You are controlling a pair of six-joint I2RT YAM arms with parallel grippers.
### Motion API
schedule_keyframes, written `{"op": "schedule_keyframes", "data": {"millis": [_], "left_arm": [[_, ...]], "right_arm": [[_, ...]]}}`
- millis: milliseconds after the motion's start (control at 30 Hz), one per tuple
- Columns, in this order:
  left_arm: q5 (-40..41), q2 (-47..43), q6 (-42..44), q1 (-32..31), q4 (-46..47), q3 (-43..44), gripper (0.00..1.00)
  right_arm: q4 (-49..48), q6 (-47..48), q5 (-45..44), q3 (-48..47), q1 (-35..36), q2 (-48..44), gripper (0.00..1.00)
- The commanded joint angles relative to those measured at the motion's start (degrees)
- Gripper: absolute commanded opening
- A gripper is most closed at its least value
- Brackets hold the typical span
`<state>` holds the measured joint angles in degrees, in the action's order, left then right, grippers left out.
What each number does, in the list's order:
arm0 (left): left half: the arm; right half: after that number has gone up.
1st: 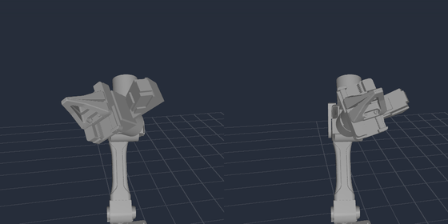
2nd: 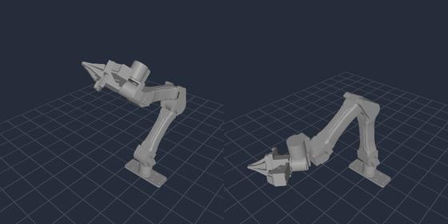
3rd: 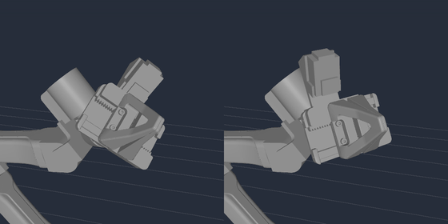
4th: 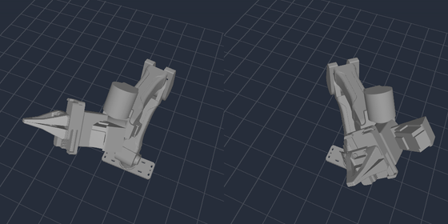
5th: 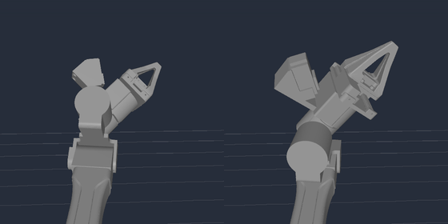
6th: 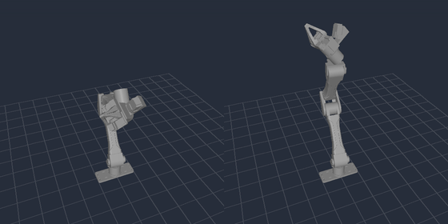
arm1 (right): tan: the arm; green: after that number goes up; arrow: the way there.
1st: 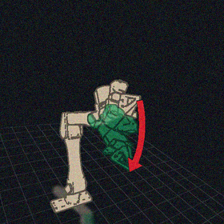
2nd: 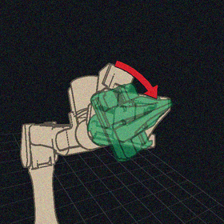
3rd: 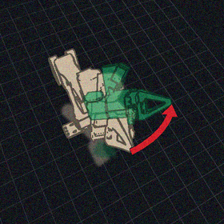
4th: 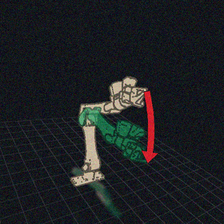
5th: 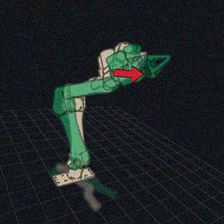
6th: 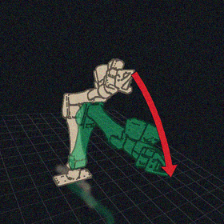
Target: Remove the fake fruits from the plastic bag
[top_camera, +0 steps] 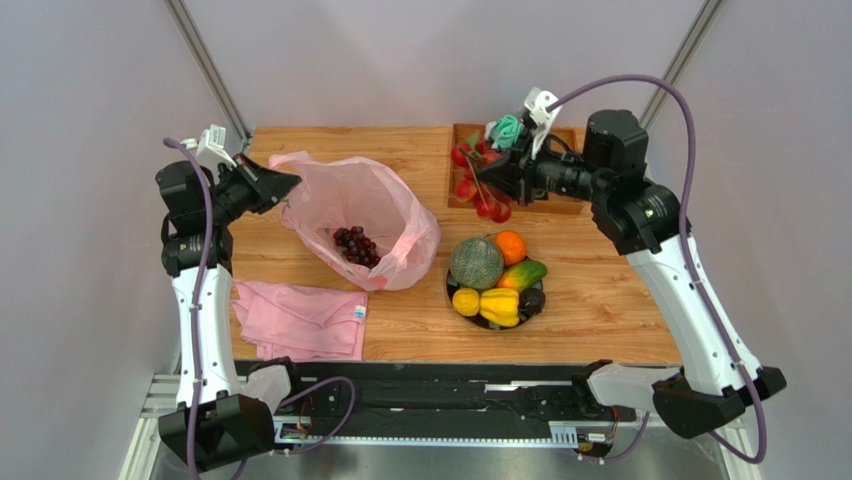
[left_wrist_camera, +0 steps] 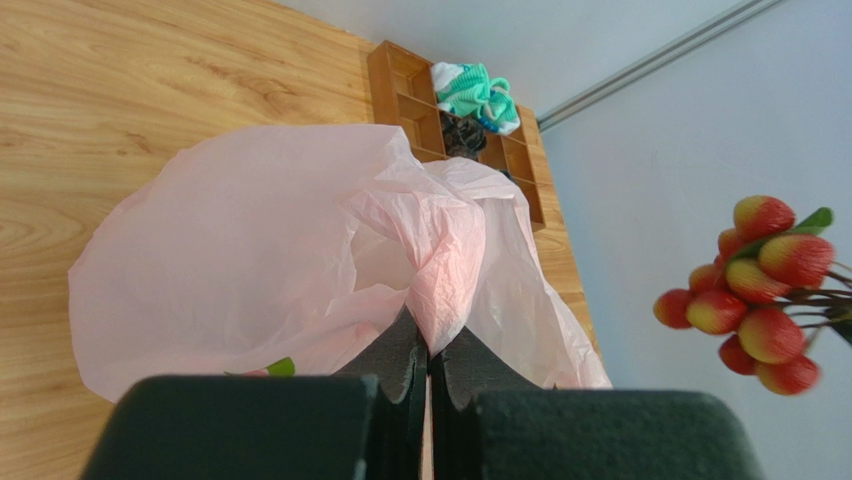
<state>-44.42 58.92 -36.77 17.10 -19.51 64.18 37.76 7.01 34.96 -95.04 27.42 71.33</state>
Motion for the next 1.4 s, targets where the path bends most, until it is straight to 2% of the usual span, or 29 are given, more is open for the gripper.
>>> {"op": "schedule_keyframes", "data": {"millis": [0, 133, 300, 467, 567, 1000, 1367], "left_arm": [[0.3, -3.0, -0.1, 0.6, 0.8, -2.5, 0.00], [0.4, -4.0, -0.1, 0.6, 0.2, -3.3, 0.00], [0.6, -5.1, 0.9, 0.7, -1.5, -3.5, 0.00], [0.7, -6.7, 1.3, 0.9, -2.6, -4.6, 0.00], [0.6, -7.2, 1.8, 1.0, -3.5, -4.9, 0.00], [0.7, -6.9, 2.6, 1.5, -4.2, -5.7, 0.00], [0.8, -7.0, 2.8, 1.9, -4.1, -6.6, 0.00]], "right_arm": [[7.9, 7.2, -9.4, 9.5, -4.8, -6.5, 0.00], [10.6, 8.8, -12.8, 19.3, -8.2, -9.8, 0.00], [10.8, 7.8, -17.5, 25.2, -9.8, -11.0, 0.00], [11.5, 8.2, -18.2, 28.2, -10.8, -9.8, 0.00], [12.2, 8.2, -19.3, 28.8, -11.2, -8.6, 0.00], [10.2, 1.6, -14.7, 26.9, -11.7, 1.9, 0.00], [8.4, -2.2, -13.1, 26.5, -11.8, 5.6, 0.00]]}}
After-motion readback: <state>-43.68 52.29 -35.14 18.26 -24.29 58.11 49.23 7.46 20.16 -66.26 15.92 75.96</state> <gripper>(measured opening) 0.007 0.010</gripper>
